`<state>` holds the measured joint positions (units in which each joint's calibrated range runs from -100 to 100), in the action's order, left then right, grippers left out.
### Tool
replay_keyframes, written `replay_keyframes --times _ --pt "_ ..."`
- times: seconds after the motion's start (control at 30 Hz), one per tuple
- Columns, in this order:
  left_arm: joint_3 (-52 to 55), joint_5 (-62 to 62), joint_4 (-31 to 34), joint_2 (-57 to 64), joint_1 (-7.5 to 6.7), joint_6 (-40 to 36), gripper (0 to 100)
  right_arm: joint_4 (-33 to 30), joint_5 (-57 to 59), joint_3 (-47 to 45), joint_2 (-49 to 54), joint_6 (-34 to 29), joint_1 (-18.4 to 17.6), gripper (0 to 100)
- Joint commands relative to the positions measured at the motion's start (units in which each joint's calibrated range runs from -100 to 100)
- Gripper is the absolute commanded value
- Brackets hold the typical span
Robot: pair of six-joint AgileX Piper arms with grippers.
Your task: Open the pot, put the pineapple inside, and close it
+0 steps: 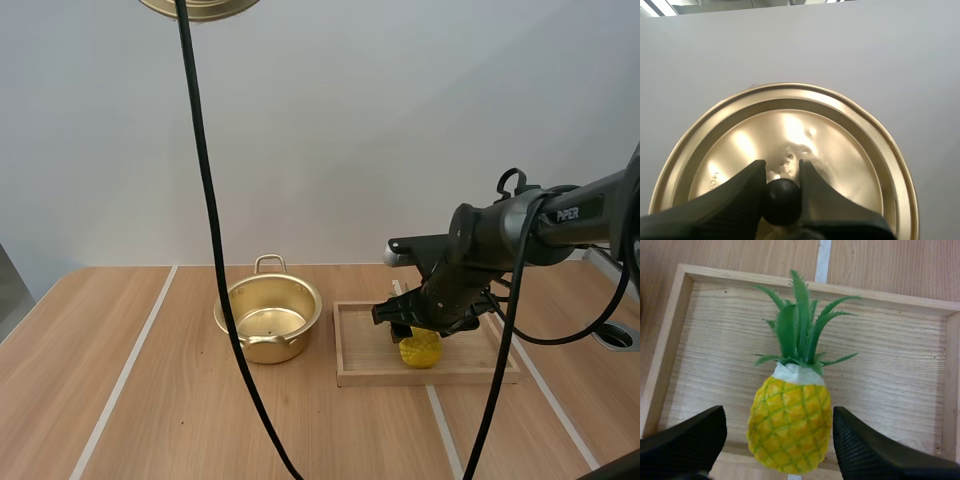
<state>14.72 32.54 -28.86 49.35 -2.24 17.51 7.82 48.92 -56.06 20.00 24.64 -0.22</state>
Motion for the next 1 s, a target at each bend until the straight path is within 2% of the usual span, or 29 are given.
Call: replay_keyframes --times 0.0,0.73,0.77,0.8,0.9,0.93,0.97 --pt "-0.6 -0.6 -1.3 0.4 0.01 -0.2 0 0.0 -1.5 -0.2 -0.6 0.5 -0.1 100" --pt "-0.6 -0.8 -1.3 0.4 0.01 -0.2 0 -0.1 -6.0 -0.2 -8.9 0.7 -0.1 98" --pt "-0.6 -0.8 -1.3 0.4 0.01 -0.2 0 -0.1 -6.2 -0.2 -8.9 0.7 -0.1 85" --pt "-0.6 -0.8 -1.3 0.4 0.01 -0.2 0 -0.1 -6.8 -0.2 -8.9 0.7 -0.1 67" --pt "-0.6 -0.8 -1.3 0.4 0.01 -0.2 0 -0.1 -7.6 -0.2 -8.9 0.7 -0.1 7" --pt "-0.6 -0.8 -1.3 0.4 0.01 -0.2 0 0.0 -7.9 -0.2 -8.9 0.7 -0.1 0" --pt "-0.6 -0.8 -1.3 0.4 0.01 -0.2 0 0.0 -8.1 -0.2 -8.9 0.7 -0.1 0"
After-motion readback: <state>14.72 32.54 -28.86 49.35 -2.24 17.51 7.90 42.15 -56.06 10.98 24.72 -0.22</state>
